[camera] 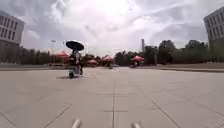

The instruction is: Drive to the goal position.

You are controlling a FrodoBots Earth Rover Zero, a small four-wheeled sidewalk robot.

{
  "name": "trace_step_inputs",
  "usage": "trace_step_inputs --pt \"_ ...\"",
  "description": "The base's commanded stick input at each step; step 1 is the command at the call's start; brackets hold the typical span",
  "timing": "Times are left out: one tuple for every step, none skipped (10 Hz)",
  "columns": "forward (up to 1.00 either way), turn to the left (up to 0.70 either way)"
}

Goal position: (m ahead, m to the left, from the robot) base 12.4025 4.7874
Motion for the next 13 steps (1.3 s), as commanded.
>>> trace_step_inputs --pt "0.85 -0.34" --pt "0.85 -0.31" --pt "0.85 -0.01" --pt "0.85 -0.01" --pt "0.85 -0.01" --pt "0.85 -0.01" --pt "0.85 -0.01" --pt "0.85 -0.01" --pt "0.85 -0.01" --pt "0.85 -0.01" --pt "0.85 -0.01" --pt "0.85 -0.01" --pt "0.85 -0.01"
